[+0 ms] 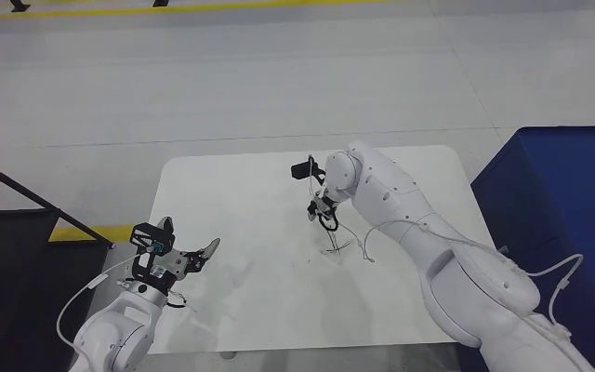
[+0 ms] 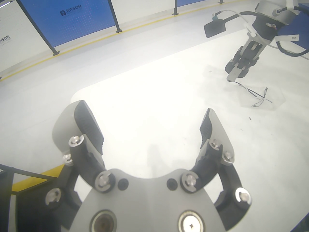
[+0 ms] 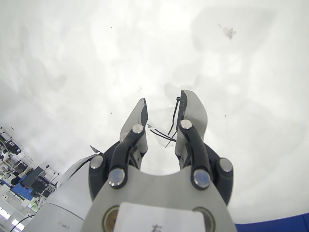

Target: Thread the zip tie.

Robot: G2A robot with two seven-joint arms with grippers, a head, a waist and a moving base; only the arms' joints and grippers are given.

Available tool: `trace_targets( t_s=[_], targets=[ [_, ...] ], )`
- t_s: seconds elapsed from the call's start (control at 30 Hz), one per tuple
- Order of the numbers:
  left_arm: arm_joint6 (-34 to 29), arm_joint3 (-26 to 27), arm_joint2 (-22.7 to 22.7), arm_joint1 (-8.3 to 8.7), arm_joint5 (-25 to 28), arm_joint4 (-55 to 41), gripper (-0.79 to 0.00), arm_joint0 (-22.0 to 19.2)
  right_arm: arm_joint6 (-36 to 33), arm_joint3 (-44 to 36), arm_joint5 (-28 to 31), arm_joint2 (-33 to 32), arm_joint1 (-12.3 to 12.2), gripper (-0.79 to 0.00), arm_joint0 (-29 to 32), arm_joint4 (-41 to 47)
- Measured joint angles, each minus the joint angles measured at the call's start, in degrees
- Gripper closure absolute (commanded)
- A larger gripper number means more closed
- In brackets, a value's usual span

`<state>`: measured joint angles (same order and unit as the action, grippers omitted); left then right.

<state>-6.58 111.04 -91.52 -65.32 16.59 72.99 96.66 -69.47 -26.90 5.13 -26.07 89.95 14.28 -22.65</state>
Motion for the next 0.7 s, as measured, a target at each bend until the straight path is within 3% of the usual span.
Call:
trace_targets(
  t_s=[0.7],
  targets=[
    [0.0,0.0,0.0,0.00,0.0,0.0,-0.785,0.0,2.7,9.4,-1.7,1.6,6.4,-0.243,-1.1,-2.2]
  ],
)
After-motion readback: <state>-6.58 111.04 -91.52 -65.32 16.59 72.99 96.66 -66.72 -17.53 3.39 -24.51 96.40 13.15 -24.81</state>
